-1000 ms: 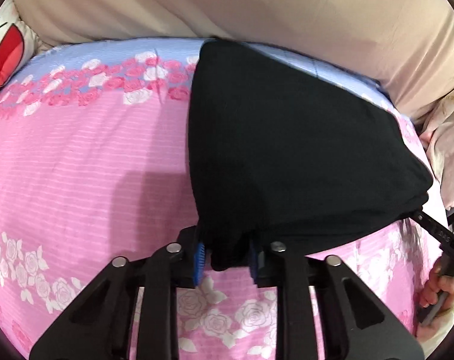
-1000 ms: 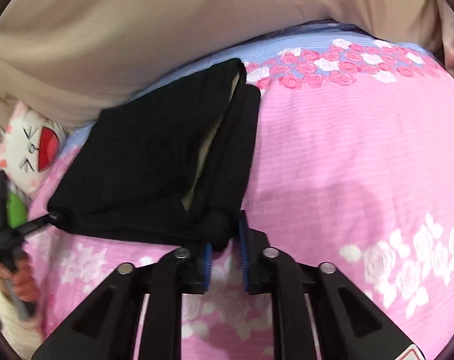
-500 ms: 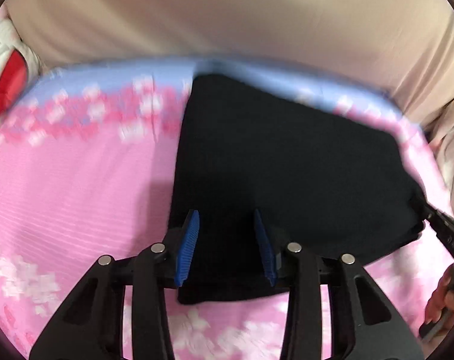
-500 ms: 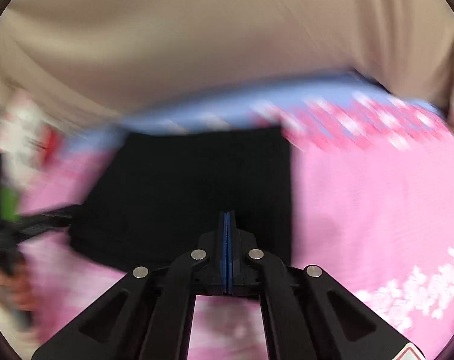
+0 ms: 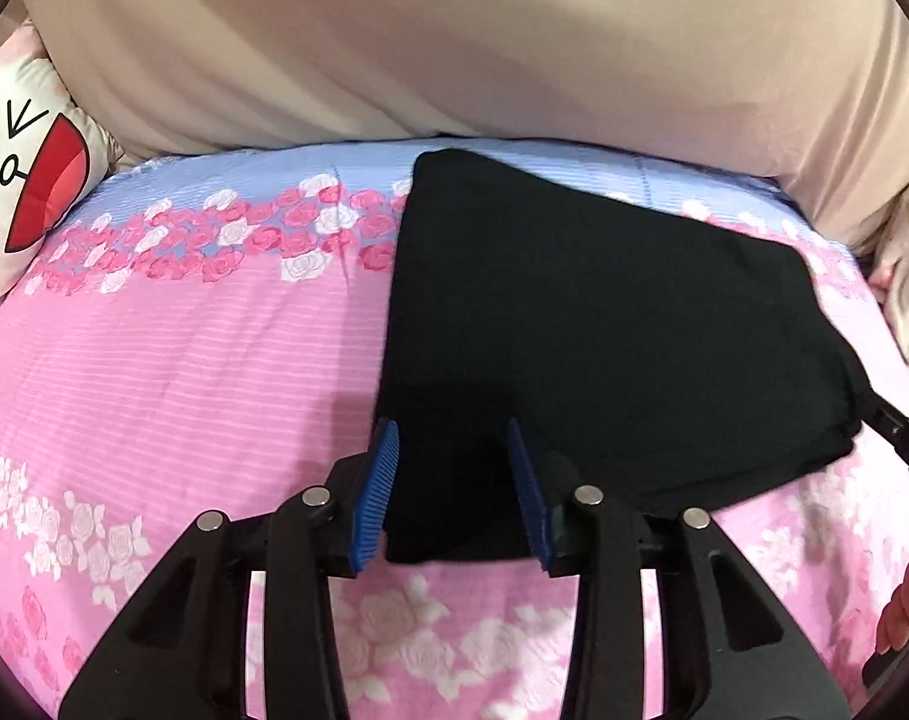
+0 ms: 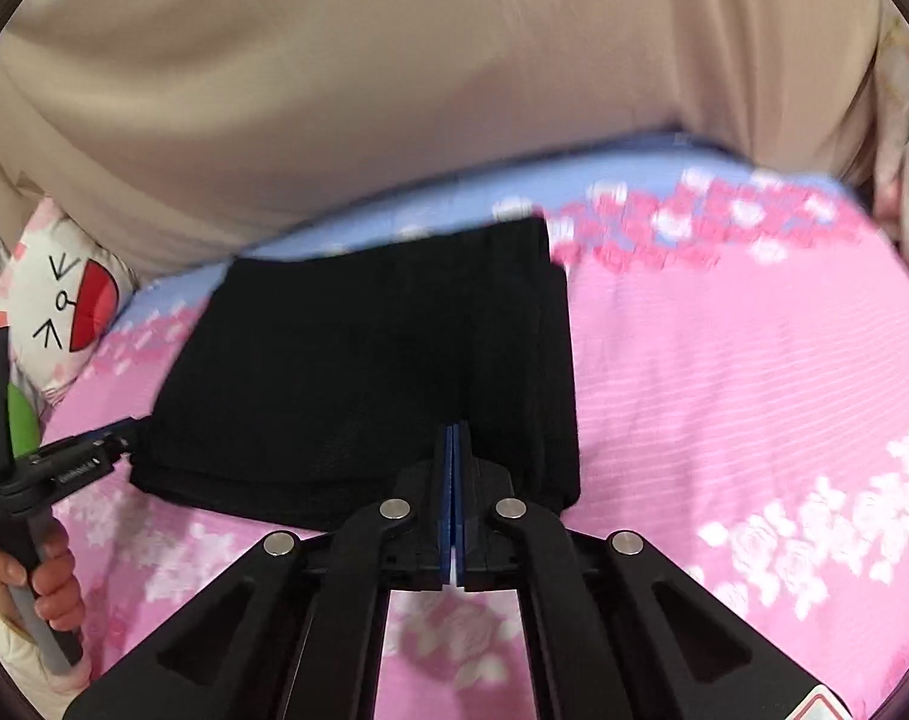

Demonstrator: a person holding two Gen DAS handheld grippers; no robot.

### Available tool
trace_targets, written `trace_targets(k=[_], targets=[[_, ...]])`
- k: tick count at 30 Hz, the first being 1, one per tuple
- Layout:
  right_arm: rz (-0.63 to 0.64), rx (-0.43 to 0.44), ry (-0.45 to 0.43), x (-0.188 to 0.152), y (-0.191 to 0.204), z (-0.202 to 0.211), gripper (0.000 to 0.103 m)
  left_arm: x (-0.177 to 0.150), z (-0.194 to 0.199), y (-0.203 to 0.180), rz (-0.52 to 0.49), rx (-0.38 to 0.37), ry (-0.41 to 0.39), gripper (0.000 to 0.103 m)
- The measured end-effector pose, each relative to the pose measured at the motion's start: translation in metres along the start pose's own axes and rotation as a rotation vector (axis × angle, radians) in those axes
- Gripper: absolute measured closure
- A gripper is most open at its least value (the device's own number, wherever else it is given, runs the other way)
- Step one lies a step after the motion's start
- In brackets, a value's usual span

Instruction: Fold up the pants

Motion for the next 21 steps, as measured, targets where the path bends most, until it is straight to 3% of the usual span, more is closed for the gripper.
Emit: trace_targets(k=[6,10,17,21], targets=[[0.076,-0.090,-0.054,-0.020,0.024,0.023,0.101,-0.014,0.012,-0.015,-0.007,-0.003,-0.011,0.066],[0.075,-0.098,-0.050,-0.028,0.024,0.025,0.100,-0.021,0.018,-0.018,-0.002,-0.005,-0.014,0.065],[0.086,-0.129,-0.056,-0.045,0.029,0.031,0.096,-0.029,0.033,-0.020,-0.025,0.085,-0.074,0.064],[0.089,-0.122,-0.054,-0.055,0.034,0.035,0.093,-0.038,0.042,-0.023,-0.040,0.132,-0.122,0.046]])
Point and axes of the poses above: each gripper's, at about its wrist camera, not at the fingertips, and z roughly against the way its jaws point, y to its left, x to its top, the point moved 5 cm from there along -z, roughly the way its jaws point, and after that the axes turned 1 degree about z, right-handed, at the moved point
